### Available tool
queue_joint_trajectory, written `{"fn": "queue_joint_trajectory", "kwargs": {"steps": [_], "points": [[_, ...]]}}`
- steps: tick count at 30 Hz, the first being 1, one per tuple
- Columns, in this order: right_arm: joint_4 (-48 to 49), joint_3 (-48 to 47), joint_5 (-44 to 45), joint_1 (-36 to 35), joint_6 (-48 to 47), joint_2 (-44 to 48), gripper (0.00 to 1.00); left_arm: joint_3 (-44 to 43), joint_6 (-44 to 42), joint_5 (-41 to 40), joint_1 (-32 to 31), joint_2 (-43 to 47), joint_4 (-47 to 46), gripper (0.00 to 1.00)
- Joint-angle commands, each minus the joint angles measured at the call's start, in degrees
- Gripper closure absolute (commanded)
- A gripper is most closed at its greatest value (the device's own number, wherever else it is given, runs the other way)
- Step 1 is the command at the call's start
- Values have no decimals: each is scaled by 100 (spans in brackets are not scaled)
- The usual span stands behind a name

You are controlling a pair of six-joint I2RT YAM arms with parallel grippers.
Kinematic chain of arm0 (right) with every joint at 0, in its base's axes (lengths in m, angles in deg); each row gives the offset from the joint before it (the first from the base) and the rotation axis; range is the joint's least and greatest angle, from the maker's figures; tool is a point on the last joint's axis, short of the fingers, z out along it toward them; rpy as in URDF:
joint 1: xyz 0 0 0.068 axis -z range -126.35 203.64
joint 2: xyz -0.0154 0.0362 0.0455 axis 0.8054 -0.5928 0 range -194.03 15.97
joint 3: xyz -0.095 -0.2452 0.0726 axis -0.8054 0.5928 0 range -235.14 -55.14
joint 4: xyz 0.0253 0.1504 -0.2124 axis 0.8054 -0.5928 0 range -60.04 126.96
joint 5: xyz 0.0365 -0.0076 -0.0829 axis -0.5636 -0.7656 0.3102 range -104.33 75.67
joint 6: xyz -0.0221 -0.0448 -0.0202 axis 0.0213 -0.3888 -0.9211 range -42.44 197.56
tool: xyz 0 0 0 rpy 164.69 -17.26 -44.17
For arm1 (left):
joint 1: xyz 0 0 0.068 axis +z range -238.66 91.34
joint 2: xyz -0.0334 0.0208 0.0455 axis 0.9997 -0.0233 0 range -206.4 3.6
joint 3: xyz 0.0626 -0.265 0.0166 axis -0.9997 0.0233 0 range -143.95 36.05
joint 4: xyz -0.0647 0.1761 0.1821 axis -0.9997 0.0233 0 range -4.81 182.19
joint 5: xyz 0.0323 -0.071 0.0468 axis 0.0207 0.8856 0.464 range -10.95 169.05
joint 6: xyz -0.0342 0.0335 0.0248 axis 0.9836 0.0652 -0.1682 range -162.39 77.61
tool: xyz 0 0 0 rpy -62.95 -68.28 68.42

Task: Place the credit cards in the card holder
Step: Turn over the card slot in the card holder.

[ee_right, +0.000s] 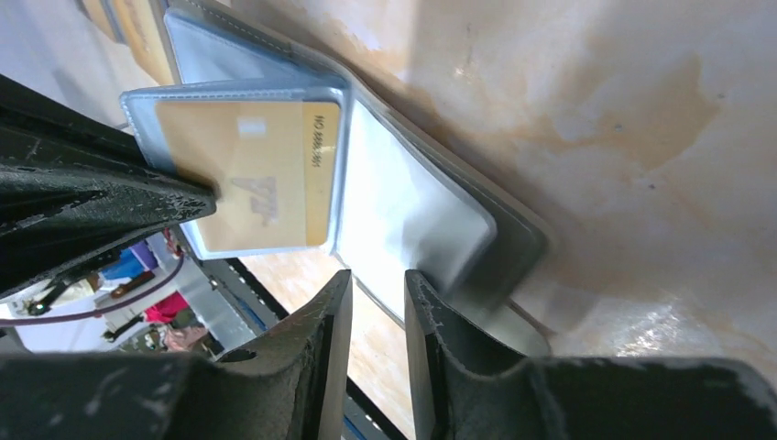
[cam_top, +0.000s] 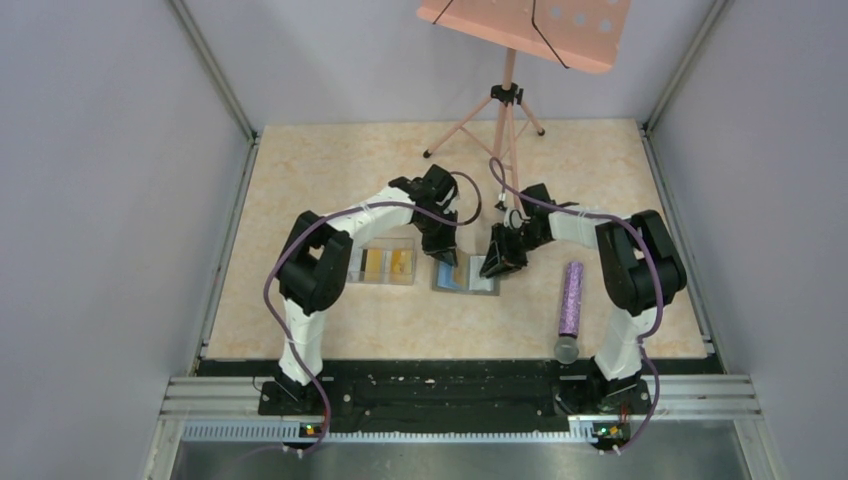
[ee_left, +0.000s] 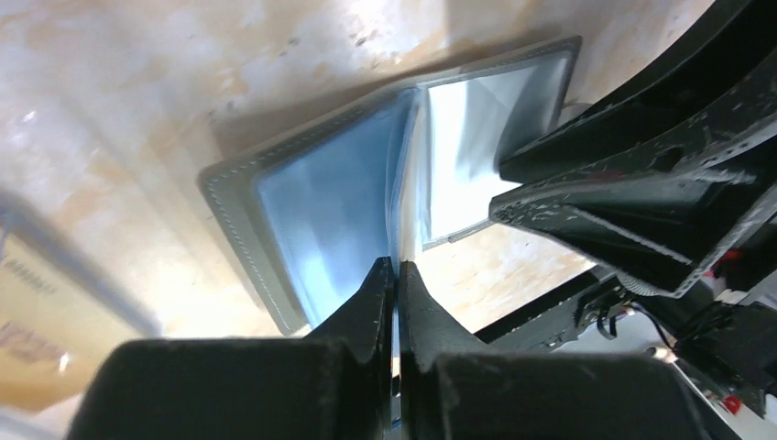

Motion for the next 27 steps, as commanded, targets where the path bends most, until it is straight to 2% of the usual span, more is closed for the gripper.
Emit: {"fn": "queue_joint_trajectory", "kwargs": {"steps": [1,5,9,17,23,27], "points": [[391,-103,-319,-9,129,274,71,-299,-246,-411,48,387,746,99],[810,37,-681,90,457,390,69,-411,-76,12,30,256,566,80],[1111,135,-888,291,734,663,68,-416,69,563,11,110,230,69],[1212,148,-884,729,988,1198,67,-357,487,1504,-131,-205,-633,64],[1198,149,-871,783,980,1254,63,-360,608,1737,-218,-516,-808,63],[1049,120,-782,788,855,1313,57,-349,604,1751,-212,-448,-984,62]]}}
